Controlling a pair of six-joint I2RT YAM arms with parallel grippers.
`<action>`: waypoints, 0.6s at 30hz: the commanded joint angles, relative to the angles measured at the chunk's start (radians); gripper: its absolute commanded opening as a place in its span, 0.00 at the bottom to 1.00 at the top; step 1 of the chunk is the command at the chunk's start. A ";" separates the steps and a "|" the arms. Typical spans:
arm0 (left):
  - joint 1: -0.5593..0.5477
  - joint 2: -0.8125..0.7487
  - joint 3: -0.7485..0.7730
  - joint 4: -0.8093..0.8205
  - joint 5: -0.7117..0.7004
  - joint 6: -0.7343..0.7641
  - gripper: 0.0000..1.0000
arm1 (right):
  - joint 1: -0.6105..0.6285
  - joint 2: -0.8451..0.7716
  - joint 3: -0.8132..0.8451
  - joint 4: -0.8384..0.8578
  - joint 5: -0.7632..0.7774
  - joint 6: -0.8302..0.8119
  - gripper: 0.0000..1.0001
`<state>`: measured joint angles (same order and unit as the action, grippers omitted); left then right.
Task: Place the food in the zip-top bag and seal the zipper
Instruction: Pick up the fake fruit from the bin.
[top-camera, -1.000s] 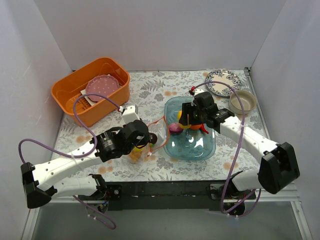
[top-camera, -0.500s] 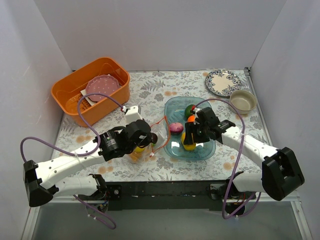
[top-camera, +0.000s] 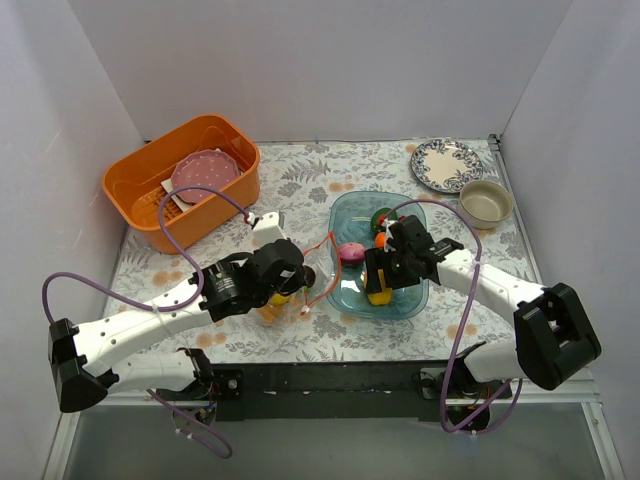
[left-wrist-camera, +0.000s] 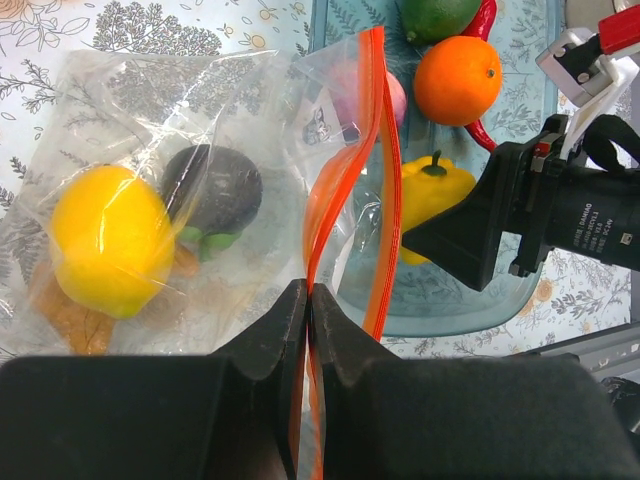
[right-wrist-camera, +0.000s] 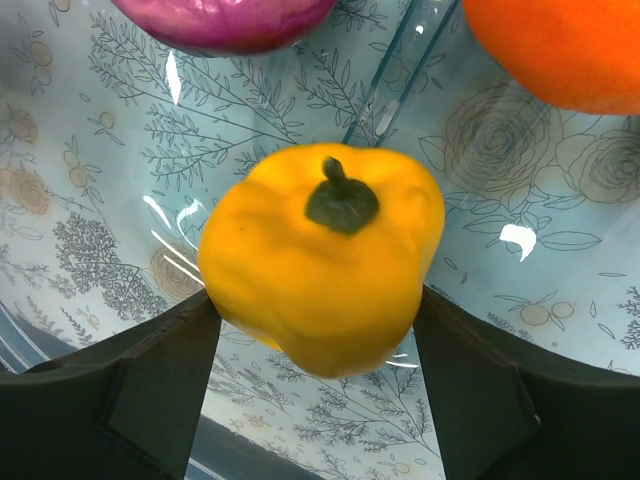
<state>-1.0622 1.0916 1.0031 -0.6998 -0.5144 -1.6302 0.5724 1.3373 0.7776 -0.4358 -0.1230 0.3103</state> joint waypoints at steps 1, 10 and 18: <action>0.005 0.007 -0.011 0.010 0.004 0.006 0.06 | 0.010 0.010 0.032 0.026 0.009 0.001 0.85; 0.005 0.010 -0.015 0.006 0.004 0.009 0.07 | 0.030 0.017 0.040 0.062 0.066 0.047 0.86; 0.005 0.004 -0.012 0.000 -0.007 0.007 0.07 | 0.040 0.026 0.038 0.048 0.098 0.072 0.49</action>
<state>-1.0622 1.1103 0.9955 -0.6964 -0.5095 -1.6302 0.6075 1.3567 0.7845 -0.4095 -0.0578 0.3607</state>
